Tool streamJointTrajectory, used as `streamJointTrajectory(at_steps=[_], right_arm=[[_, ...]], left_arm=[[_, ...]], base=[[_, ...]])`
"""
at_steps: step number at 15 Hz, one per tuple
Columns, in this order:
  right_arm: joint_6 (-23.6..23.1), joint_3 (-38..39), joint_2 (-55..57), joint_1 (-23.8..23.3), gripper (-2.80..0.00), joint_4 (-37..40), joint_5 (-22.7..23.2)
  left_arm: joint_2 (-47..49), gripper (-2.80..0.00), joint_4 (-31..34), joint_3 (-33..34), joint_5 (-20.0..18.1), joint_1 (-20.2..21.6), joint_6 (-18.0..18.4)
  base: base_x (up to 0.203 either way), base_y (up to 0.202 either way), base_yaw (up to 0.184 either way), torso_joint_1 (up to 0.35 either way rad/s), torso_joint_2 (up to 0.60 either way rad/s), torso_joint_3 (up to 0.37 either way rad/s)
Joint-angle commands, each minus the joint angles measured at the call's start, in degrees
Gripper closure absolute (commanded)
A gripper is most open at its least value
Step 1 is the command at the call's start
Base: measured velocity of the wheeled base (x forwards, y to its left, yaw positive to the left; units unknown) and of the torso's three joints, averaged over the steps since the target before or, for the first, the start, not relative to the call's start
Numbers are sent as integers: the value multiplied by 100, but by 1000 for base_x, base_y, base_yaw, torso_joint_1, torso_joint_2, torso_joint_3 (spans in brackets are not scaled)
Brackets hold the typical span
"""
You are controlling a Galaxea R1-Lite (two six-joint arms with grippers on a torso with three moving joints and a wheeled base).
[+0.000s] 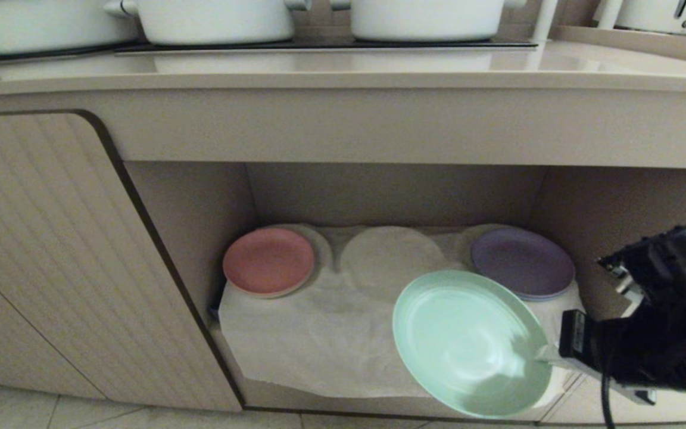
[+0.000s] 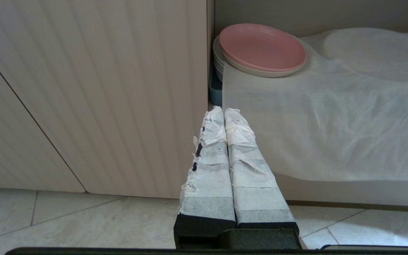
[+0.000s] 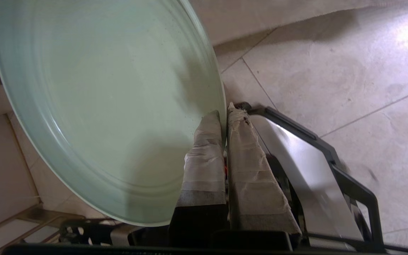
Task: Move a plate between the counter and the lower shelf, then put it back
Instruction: Put the plate in the cupboard
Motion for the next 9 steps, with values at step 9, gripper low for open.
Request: streamJointTrajectory(at_steps=[9], right_arm=[[33,-1169,1759,-4,0,-481,-42]], left_arm=[[-2,0,0,0,4,0,-8]], base=[[0,0,0,0,0,0]])
